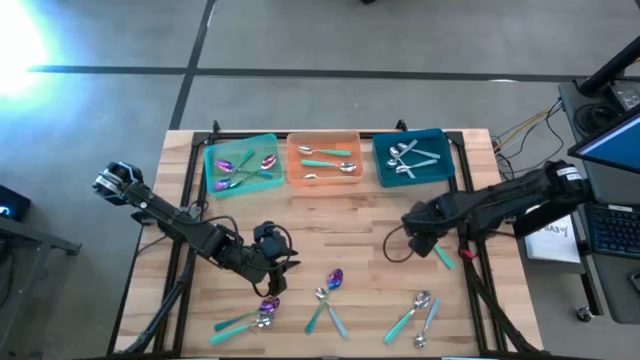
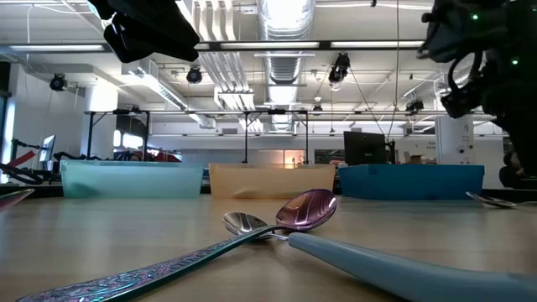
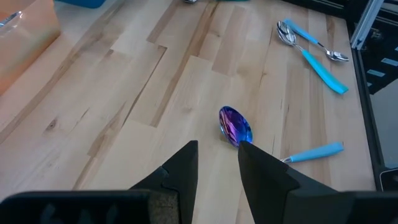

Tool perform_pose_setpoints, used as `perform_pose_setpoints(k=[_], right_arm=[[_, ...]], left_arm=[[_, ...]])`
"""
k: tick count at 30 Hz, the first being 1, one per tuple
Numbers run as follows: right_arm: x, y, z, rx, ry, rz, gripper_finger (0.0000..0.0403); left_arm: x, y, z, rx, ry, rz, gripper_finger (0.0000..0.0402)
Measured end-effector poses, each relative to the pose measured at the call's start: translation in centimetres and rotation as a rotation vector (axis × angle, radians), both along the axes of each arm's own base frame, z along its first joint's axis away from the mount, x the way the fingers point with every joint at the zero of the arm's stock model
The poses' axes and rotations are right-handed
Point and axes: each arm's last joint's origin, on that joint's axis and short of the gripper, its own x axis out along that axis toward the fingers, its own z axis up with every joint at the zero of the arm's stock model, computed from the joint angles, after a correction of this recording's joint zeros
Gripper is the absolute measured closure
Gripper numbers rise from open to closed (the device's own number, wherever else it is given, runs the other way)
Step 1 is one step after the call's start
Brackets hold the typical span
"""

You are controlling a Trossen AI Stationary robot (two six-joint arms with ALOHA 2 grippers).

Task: Sort silverware by color (type)
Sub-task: Put the green spoon into the orange bin

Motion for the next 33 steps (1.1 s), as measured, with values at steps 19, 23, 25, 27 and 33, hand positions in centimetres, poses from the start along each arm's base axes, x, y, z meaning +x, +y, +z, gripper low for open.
perform_pose_setpoints(k=[19, 23, 25, 27, 33], right_arm=[[-2.2, 0.7, -4.4, 0.1, 0.059, -0.059, 0.0286], [-2.3, 0.7, -5.1, 0.107, 0.039, -0.053, 0.0296], [-2.3, 0.7, -5.1, 0.11, 0.033, -0.045, 0.0311], [-2.2, 0.7, -5.1, 0.113, 0.028, -0.034, 0.0336], [-1.6, 0.8, -4.7, 0.104, -0.014, 0.006, 0.0369]], left_arm=[[0.0, 0.0, 0.0, 0.0, 0.002, -0.001, 0.0303], [0.0, 0.0, 0.0, 0.0, 0.001, -0.001, 0.0303], [0.0, 0.0, 0.0, 0.0, 0.0, -0.001, 0.0303], [0.0, 0.0, 0.0, -0.001, -0.002, 0.0, 0.0303], [0.3, -0.1, 0.2, -0.027, -0.034, 0.006, 0.0303]])
